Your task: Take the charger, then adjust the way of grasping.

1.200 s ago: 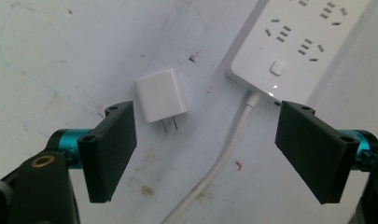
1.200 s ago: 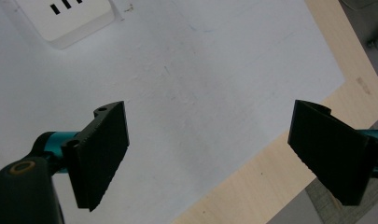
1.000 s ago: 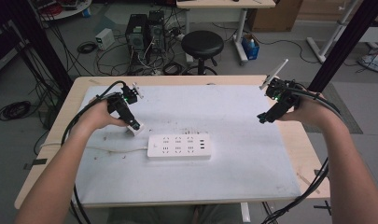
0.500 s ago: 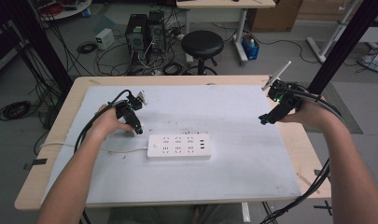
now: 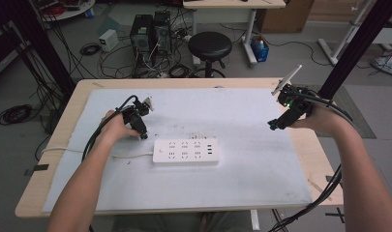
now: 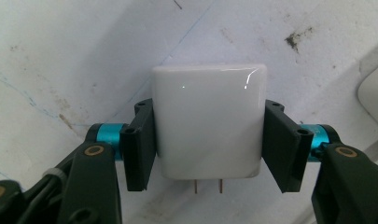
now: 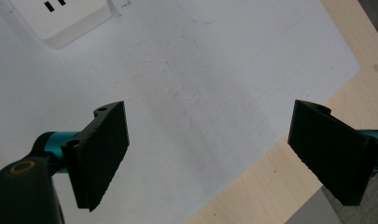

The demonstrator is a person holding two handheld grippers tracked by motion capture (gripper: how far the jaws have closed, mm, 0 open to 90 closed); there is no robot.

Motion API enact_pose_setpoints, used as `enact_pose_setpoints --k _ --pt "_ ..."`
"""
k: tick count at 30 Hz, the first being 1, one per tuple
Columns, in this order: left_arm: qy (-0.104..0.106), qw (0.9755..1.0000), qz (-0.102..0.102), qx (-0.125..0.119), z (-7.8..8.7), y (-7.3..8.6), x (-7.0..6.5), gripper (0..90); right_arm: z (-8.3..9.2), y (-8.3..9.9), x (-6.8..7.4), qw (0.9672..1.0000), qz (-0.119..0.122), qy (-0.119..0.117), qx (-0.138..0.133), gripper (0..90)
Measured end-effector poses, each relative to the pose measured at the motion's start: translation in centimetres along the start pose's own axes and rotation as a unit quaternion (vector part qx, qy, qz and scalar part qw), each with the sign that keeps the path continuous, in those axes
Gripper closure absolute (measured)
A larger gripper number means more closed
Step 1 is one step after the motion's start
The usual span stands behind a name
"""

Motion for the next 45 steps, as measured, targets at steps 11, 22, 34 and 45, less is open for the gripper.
enact_pose_setpoints --k 11,22,34,45 --pt "0.008 0.9989 -0.019 -0.042 7.3 -1.0 -1.3 42.5 0.4 0.0 -0.2 0.9976 -0.069 0.007 0.002 11.9" --pt "0.001 0.996 -0.047 -0.077 14.7 -3.1 -3.2 42.5 2.1 -0.5 -0.1 0.993 -0.115 0.028 -0.002 12.4" --pt "0.045 0.9699 -0.159 -0.179 16.9 -6.6 -9.3 42.5 3.7 -2.3 1.6 0.9753 -0.218 -0.025 -0.027 16.5" --pt "0.079 0.9173 -0.266 -0.285 17.7 -11.2 -17.4 42.5 3.8 -4.3 4.3 0.9375 -0.316 -0.128 -0.072 19.4"
Point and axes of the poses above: each handheld gripper's, and its own axes: z roughly backward along the jaws, y roughly out of its underside, x roughly to its left, the point moved 8 cm from there along -z, roughly forward along the jaws, and after that the axes turned 10 degrees about -x, right-handed, at the moved point
